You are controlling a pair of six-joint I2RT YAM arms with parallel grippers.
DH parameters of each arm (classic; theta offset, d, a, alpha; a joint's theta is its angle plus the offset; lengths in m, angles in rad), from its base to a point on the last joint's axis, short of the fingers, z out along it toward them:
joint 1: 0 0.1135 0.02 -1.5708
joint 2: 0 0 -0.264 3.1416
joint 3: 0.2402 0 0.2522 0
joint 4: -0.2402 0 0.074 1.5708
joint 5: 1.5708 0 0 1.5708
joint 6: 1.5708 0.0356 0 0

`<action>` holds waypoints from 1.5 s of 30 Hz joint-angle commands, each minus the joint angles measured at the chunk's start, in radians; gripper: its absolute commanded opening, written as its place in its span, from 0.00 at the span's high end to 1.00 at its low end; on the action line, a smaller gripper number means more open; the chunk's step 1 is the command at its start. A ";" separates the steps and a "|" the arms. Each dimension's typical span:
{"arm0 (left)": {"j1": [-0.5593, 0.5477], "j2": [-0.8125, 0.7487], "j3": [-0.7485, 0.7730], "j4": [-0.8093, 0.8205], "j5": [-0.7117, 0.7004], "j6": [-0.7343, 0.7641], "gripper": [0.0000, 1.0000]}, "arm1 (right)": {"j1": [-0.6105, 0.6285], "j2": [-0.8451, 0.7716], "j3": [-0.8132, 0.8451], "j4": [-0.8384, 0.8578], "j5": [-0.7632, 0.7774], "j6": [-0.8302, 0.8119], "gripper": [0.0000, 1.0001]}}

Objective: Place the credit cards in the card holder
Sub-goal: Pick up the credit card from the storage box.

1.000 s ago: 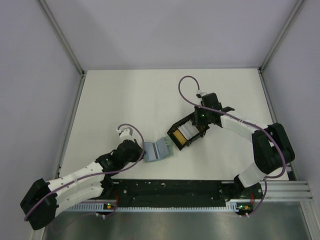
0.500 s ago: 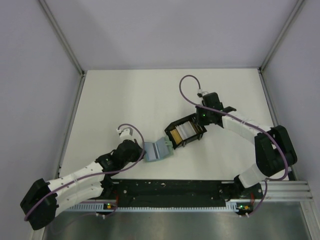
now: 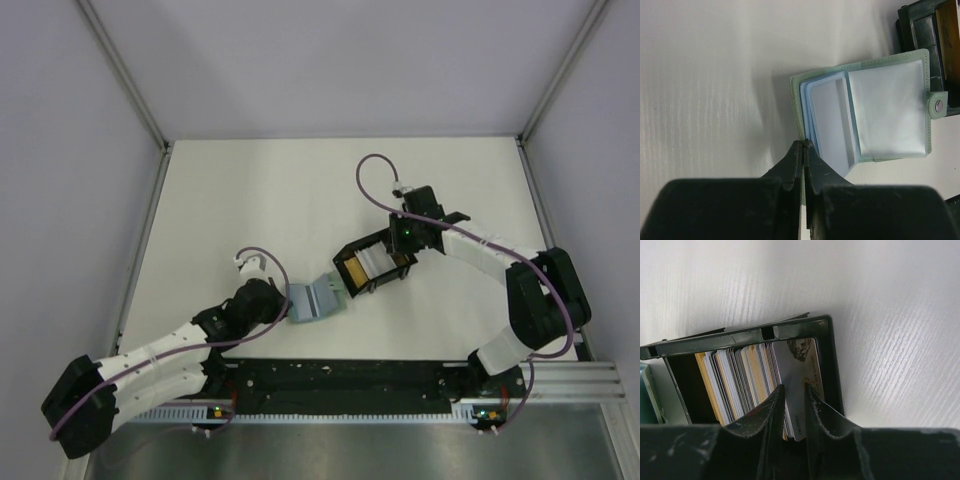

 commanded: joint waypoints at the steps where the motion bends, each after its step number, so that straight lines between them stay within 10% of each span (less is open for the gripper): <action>1: 0.005 0.007 0.028 0.054 0.005 0.012 1.00 | -0.003 0.012 0.032 -0.011 0.028 -0.020 0.79; 15: 0.006 0.008 0.025 0.060 0.014 0.013 1.00 | -0.003 0.074 0.031 0.026 -0.043 0.019 0.53; 45: 0.009 0.008 0.019 0.068 0.015 0.012 1.00 | -0.003 -0.028 0.018 0.027 -0.081 0.028 0.90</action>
